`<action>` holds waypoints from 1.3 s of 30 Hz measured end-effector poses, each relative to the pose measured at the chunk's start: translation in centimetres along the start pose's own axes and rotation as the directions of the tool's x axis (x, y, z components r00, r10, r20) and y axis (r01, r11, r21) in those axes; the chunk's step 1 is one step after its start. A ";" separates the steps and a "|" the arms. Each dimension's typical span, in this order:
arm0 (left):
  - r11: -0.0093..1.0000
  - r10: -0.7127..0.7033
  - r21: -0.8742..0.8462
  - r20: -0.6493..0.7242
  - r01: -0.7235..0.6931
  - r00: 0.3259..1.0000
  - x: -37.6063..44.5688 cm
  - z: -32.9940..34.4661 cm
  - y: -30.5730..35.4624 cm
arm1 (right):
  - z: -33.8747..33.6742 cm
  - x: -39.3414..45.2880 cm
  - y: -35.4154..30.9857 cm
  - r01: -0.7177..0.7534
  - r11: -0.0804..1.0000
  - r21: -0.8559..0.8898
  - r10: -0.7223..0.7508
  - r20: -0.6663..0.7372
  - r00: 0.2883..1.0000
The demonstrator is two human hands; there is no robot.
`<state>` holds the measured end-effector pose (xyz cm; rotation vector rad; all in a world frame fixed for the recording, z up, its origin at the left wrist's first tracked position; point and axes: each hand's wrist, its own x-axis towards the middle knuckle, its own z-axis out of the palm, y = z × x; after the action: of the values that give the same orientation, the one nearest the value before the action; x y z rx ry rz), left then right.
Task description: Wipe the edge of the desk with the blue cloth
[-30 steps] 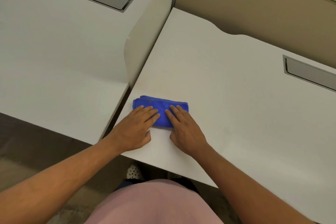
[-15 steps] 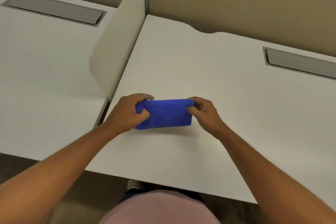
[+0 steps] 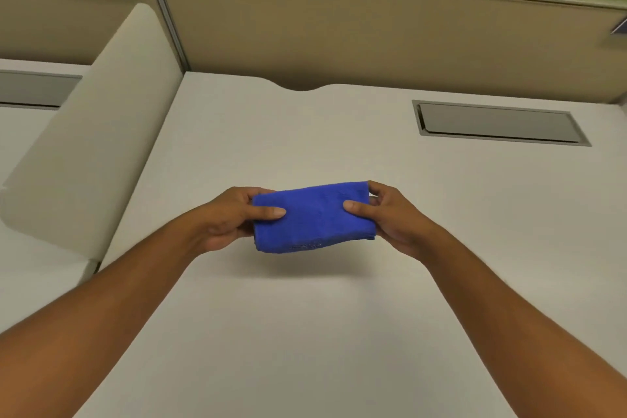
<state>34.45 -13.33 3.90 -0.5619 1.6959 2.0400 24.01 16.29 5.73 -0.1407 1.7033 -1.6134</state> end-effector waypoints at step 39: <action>-0.249 0.471 0.942 0.321 -0.226 0.821 41.2 3.5 14.6 | -26.6 31.0 -5.6 0.045 0.046 -0.998 -0.467 0.019 0.884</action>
<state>-7.95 -9.56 -6.61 0.4606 3.0713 0.1265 -15.48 19.24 -5.78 -0.9866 2.9413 -0.2494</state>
